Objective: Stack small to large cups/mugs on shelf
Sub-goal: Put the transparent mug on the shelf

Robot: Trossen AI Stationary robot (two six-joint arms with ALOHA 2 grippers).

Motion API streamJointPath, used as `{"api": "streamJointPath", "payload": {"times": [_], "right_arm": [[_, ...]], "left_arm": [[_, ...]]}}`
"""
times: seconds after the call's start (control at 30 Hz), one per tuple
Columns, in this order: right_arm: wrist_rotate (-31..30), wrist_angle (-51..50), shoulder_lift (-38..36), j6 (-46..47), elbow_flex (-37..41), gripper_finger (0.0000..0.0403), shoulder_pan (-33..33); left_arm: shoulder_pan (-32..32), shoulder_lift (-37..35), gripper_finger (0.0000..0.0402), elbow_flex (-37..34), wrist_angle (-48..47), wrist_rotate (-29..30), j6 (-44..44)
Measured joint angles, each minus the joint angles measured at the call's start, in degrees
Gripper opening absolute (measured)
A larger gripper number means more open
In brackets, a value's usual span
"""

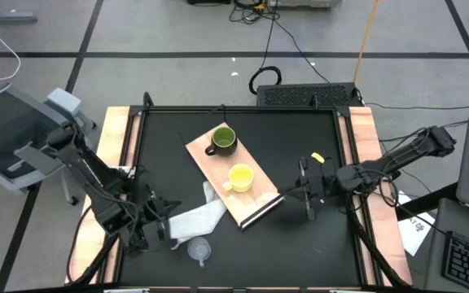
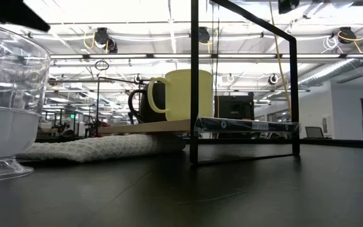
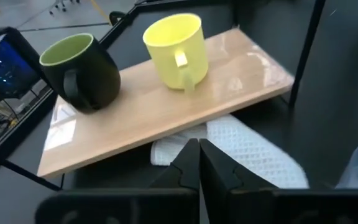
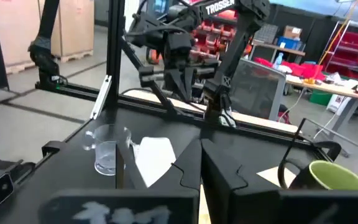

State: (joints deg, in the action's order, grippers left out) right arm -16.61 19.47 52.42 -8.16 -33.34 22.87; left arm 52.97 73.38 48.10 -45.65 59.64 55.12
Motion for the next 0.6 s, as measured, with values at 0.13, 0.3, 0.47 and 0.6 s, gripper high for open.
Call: {"api": "streamJointPath", "payload": {"times": [0.13,0.3,0.47,0.6], "right_arm": [[0.1,-5.2,4.3,0.0,-8.3,0.0000,-0.2],[3.3,-13.8,13.2,2.8,-20.5,0.0000,-2.5],[15.4,-22.4,25.0,6.4,-33.9,0.0000,-5.8],[21.5,-30.3,34.8,7.1,-44.8,0.0000,-7.9]], "left_arm": [[0.0,0.0,0.0007,-2.9,1.9,0.8,-0.2],[0.0,0.0,0.0015,-3.5,2.1,1.4,-0.2],[0.0,0.0,0.0004,-3.5,2.0,1.5,-1.4],[0.0,0.0,0.0008,-3.5,2.0,1.5,-2.4]]}}
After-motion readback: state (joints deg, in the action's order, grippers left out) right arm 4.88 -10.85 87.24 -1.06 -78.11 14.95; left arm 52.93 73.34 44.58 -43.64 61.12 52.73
